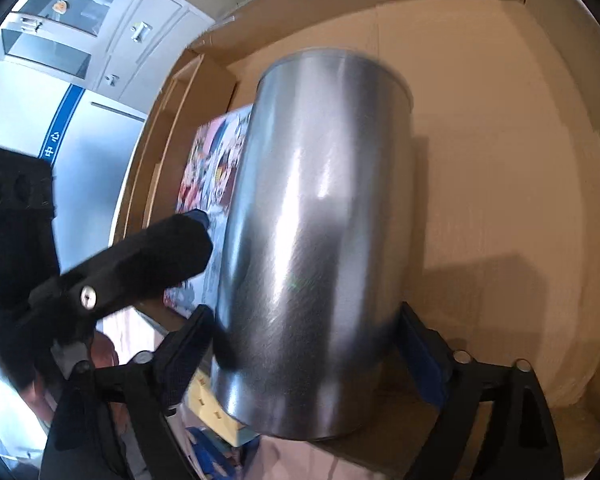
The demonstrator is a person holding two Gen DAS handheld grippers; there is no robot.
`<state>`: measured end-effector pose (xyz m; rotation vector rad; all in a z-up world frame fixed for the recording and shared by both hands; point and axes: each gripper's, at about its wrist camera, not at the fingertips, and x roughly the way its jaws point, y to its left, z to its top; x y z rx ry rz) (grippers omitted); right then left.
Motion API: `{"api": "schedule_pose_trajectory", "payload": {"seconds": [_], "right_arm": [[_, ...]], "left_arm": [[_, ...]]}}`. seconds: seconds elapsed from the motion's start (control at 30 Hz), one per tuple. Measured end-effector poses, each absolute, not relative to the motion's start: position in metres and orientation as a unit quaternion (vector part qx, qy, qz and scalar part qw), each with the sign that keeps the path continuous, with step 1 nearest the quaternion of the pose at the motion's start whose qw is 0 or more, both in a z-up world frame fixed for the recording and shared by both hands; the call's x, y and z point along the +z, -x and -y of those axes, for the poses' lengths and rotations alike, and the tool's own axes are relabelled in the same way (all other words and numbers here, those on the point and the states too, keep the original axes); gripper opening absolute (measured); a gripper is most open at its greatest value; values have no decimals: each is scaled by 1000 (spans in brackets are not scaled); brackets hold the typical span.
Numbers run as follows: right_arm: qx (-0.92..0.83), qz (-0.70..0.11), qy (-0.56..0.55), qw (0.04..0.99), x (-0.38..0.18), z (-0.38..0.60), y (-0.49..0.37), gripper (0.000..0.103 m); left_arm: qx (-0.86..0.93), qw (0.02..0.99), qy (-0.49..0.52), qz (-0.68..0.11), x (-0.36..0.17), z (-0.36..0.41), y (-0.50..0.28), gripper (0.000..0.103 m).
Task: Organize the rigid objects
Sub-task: 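Open the left tool and withdraw it from the canister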
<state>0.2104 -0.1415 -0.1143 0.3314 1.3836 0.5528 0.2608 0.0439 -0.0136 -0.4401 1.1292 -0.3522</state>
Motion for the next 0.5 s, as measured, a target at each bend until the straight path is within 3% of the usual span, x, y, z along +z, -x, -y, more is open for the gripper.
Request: {"api": "schedule_pose_trajectory", "payload": {"seconds": [0.2, 0.37, 0.5], "right_arm": [[229, -596, -115, 761, -87, 141, -188, 96], [130, -499, -14, 856, -44, 161, -126, 102], [90, -454, 9, 887, -36, 161, -72, 102]], "left_arm": [[-144, 860, 151, -466, 15, -52, -217, 86], [-85, 926, 74, -361, 46, -46, -162, 91], [-85, 926, 65, -363, 45, -37, -136, 91]]}}
